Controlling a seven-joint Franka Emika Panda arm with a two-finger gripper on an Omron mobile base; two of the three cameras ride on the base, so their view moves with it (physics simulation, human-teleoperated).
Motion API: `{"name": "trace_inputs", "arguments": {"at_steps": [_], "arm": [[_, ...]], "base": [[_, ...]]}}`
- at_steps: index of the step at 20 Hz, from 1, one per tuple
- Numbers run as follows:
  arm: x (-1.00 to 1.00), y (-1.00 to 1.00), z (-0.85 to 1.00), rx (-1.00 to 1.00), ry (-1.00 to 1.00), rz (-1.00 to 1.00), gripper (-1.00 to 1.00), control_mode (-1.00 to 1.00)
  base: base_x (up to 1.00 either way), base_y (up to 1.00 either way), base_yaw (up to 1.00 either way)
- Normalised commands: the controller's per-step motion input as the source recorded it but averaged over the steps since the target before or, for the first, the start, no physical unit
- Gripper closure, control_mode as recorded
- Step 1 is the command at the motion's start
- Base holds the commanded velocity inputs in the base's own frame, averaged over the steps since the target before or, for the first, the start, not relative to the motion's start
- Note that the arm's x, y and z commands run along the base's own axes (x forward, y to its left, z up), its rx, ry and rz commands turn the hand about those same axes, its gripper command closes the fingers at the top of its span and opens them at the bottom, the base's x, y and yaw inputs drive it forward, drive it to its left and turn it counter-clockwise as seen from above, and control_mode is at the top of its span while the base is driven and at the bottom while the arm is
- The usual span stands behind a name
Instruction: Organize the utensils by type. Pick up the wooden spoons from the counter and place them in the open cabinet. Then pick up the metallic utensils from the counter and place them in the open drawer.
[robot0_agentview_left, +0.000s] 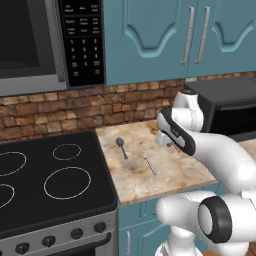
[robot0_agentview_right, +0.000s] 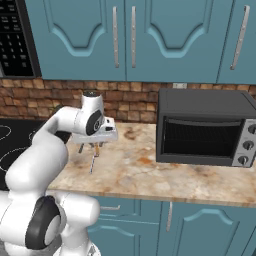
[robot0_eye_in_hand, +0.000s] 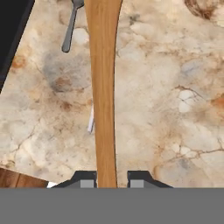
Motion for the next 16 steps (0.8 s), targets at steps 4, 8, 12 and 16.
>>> {"name": "trace_inputs", "arguments": {"at_steps": [4, 8, 12, 16], "arm": [[-0.49, 0.0, 0.81, 0.0, -0.13, 0.03, 1.0, -1.0], [-0.51, 0.01, 0.7, 0.0, -0.07, 0.03, 1.0, -1.0], [-0.64, 0.01, 0.58, -0.02, -0.11, 0.03, 1.0, -1.0], [-0.65, 0.01, 0.57, -0.01, -0.09, 0.02, 1.0, -1.0]], "base": [[0.0, 0.0, 0.0], [0.0, 0.0, 0.0], [0.0, 0.0, 0.0], [0.0, 0.0, 0.0]]}}
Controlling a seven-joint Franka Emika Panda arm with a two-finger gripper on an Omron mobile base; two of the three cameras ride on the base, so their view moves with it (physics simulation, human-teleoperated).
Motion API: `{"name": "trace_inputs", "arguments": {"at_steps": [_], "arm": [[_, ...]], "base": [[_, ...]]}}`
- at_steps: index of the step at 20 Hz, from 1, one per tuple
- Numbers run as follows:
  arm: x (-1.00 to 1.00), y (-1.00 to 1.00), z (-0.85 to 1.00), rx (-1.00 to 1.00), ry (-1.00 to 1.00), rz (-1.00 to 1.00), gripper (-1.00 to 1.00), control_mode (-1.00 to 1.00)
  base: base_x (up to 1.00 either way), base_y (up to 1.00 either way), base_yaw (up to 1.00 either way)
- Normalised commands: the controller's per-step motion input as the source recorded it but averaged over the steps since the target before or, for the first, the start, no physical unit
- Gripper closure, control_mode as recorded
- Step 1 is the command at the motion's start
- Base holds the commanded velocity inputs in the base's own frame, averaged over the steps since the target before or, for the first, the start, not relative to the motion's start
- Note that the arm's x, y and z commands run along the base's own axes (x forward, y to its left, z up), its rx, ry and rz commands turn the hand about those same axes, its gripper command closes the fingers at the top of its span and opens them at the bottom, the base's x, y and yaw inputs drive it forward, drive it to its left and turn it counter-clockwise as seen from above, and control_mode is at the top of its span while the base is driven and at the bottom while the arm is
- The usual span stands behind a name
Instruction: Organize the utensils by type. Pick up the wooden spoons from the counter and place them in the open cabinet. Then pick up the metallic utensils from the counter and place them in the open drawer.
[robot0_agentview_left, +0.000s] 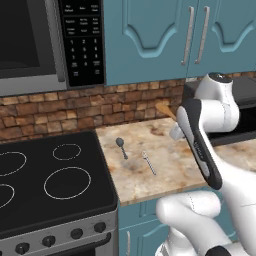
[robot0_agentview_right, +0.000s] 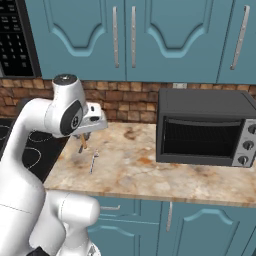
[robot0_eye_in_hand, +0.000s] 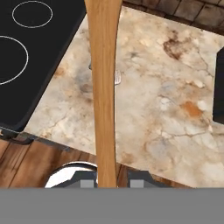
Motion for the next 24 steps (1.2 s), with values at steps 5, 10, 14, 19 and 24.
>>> {"name": "trace_inputs", "arguments": {"at_steps": [5, 10, 14, 19, 24], "arm": [[-0.65, 0.03, 0.56, -0.02, -0.07, 0.01, 1.0, -1.0], [-0.73, 0.01, 0.43, -0.03, -0.11, 0.0, 1.0, -1.0], [-0.57, 0.0, 0.19, -0.03, -0.06, 0.0, 1.0, -1.0], [-0.25, 0.01, 0.0, 0.0, 0.0, 0.0, 1.0, -1.0], [0.0, 0.0, 0.0, 0.0, 0.02, 0.0, 1.0, -1.0]], "base": [[0.0, 0.0, 0.0], [0.0, 0.0, 0.0], [0.0, 0.0, 0.0], [0.0, 0.0, 0.0], [0.0, 0.0, 0.0]]}}
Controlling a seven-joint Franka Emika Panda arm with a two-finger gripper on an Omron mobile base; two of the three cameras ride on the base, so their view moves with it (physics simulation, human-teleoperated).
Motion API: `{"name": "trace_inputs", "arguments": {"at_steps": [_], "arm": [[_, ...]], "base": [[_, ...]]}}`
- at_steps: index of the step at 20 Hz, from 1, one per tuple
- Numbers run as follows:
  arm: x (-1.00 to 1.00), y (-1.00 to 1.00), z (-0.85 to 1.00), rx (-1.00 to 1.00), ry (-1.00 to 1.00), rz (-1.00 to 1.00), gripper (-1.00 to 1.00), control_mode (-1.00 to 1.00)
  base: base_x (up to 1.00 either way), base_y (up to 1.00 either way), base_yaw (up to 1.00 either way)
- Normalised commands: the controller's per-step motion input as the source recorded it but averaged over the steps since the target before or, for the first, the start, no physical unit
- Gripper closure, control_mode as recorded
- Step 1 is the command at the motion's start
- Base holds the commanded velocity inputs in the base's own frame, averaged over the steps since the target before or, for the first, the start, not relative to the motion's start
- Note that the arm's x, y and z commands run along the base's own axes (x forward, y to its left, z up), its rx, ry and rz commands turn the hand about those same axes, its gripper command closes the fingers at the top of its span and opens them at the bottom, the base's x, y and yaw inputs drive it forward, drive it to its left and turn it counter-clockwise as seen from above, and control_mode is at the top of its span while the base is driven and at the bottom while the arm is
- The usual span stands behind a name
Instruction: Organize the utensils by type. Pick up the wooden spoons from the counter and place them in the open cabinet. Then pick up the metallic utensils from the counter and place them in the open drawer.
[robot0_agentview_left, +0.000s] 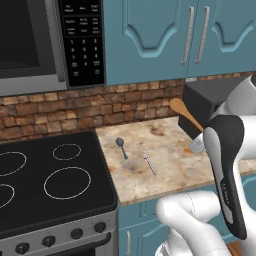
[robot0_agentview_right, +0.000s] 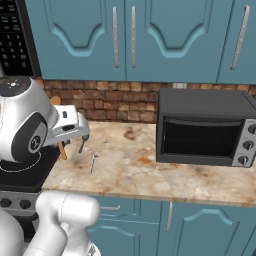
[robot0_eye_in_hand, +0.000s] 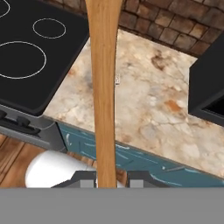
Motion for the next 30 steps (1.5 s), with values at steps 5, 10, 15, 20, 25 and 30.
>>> {"name": "trace_inputs", "arguments": {"at_steps": [5, 10, 15, 20, 25, 30], "arm": [[0.0, 0.0, 0.0, 0.0, 0.03, 0.0, 1.0, -1.0], [0.0, 0.0, 0.0, 0.0, 0.02, 0.0, 1.0, 1.0], [0.0, 0.0, 0.0, 0.0, 0.0, 0.0, 1.0, 1.0], [0.0, 0.0, 0.0, 0.0, 0.0, 0.0, 1.0, 1.0], [0.0, 0.0, 0.0, 0.0, 0.0, 0.0, 1.0, 1.0], [0.0, 0.0, 0.0, 0.0, 0.0, 0.0, 1.0, 1.0]], "base": [[0.0, 0.0, 0.0], [-0.04, 0.0, 0.0], [-0.62, 0.0, 0.01], [-0.9, 0.0, 0.01], [-0.91, 0.0, 0.0], [-0.68, 0.0, 0.01]]}}
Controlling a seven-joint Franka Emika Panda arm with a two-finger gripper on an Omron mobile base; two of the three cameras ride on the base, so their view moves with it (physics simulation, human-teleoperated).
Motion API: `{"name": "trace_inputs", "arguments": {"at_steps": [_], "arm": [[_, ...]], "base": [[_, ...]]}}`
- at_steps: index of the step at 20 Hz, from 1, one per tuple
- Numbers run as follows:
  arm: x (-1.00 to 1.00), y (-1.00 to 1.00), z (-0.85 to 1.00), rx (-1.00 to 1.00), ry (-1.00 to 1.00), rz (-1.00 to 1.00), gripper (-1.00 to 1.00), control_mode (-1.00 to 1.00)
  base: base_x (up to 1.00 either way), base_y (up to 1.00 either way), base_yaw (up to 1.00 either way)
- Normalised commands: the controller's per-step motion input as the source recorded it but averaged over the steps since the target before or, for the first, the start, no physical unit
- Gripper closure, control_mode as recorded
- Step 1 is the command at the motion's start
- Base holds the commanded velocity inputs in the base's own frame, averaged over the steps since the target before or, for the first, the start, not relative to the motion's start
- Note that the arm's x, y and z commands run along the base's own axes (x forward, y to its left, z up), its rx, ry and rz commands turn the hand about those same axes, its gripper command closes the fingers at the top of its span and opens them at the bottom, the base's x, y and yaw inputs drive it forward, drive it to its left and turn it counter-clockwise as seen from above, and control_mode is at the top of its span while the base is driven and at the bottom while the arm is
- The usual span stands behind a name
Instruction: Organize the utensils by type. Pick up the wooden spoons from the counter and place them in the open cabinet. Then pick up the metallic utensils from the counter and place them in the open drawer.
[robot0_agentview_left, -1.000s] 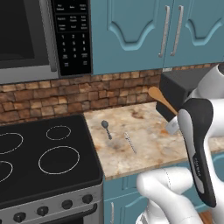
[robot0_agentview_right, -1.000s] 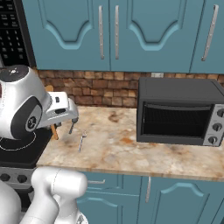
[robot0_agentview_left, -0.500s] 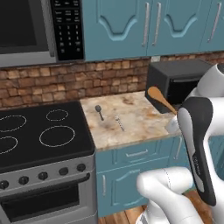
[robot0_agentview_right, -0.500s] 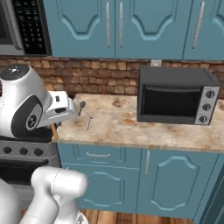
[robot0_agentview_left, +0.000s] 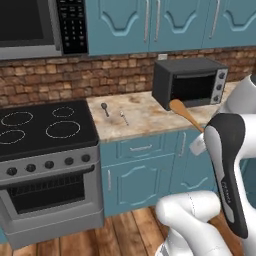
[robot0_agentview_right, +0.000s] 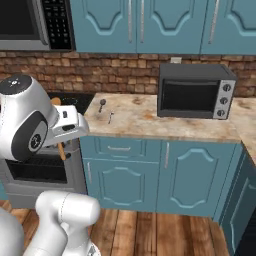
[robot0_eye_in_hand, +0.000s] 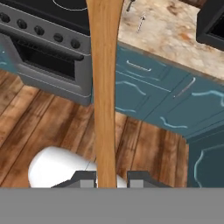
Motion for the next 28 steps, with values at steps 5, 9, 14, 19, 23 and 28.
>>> {"name": "trace_inputs", "arguments": {"at_steps": [5, 9, 14, 19, 23, 28], "arm": [[0.0, 0.0, 0.0, 0.0, 0.0, 0.0, 1.0, 1.0], [0.0, 0.0, 0.0, 0.0, 0.0, 0.0, 1.0, 1.0], [0.0, 0.0, 0.0, 0.0, 0.0, 0.0, 1.0, 1.0], [0.0, 0.0, 0.0, 0.0, 0.0, 0.0, 1.0, 1.0], [0.0, 0.0, 0.0, 0.0, 0.0, 0.0, 1.0, 1.0], [0.0, 0.0, 0.0, 0.0, 0.0, 0.0, 1.0, 1.0]], "base": [[-0.11, 0.41, 0.0], [0.05, 0.89, 0.0], [0.0, 1.0, 0.0], [0.0, 0.96, 0.01], [0.0, 0.86, 0.05], [0.0, 0.86, 0.07]]}}
